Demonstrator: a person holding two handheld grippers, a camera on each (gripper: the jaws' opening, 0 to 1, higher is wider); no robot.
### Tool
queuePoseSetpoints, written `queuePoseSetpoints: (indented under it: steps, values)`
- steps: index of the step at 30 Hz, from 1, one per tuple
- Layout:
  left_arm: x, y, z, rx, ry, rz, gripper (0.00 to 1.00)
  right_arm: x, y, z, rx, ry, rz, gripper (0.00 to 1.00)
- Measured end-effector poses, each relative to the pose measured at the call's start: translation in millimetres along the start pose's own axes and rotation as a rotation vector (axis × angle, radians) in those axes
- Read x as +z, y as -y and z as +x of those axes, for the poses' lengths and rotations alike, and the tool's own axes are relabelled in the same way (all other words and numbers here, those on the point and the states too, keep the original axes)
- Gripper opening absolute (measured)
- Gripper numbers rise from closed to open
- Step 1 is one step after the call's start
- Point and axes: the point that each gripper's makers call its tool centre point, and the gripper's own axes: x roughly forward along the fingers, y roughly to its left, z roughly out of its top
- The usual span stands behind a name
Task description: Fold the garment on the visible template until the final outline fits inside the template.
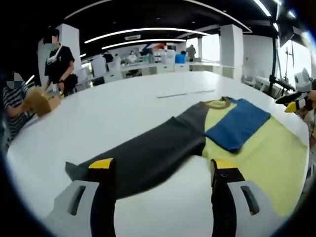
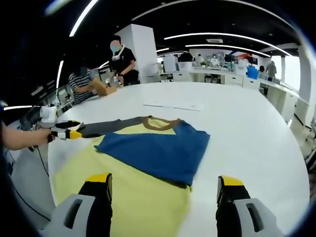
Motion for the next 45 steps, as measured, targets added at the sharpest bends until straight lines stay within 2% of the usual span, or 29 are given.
queuePoseSetpoints:
  steps: [5,9,17,25,29,38,41,45]
  values:
    - [-5.1,-22.7,-5,0.038,-0.008,-0.019,0.77,1.9,0,-7,-0.021,0.013,0.017,0.95]
    - [-2.6,-44.0,-7,0.078,0.011,-0.078,0.76,1.4,-6,-16,-0.007,0.017,0.017,0.98]
    - [-8.4,-61.4,-6,0.1,-0.012,-0.092,0.7,3.4,-20,-31,0.027,0.037,-0.008,0.99]
    - [-13.4,-80.4,-3,0.135,-0.039,-0.034,0.53,6.6,-38,-45,0.09,0.071,-0.055,0.99]
    - [-16.6,-90.3,-5,0.158,-0.046,-0.044,0.43,5.0,-45,-50,0.113,0.071,-0.059,0.99]
    - [-32.3,-108.5,0,0.189,-0.102,-0.031,0.28,-2.3,-44,-55,0.095,0.054,-0.064,0.99]
    - [-37.8,-112.1,4,0.195,-0.145,0.02,0.23,-4.5,-43,-55,0.088,0.046,-0.07,0.99]
    - [-38.9,-114.7,9,0.2,-0.167,0.051,0.17,-6.9,-41,-54,0.08,0.041,-0.071,0.99]
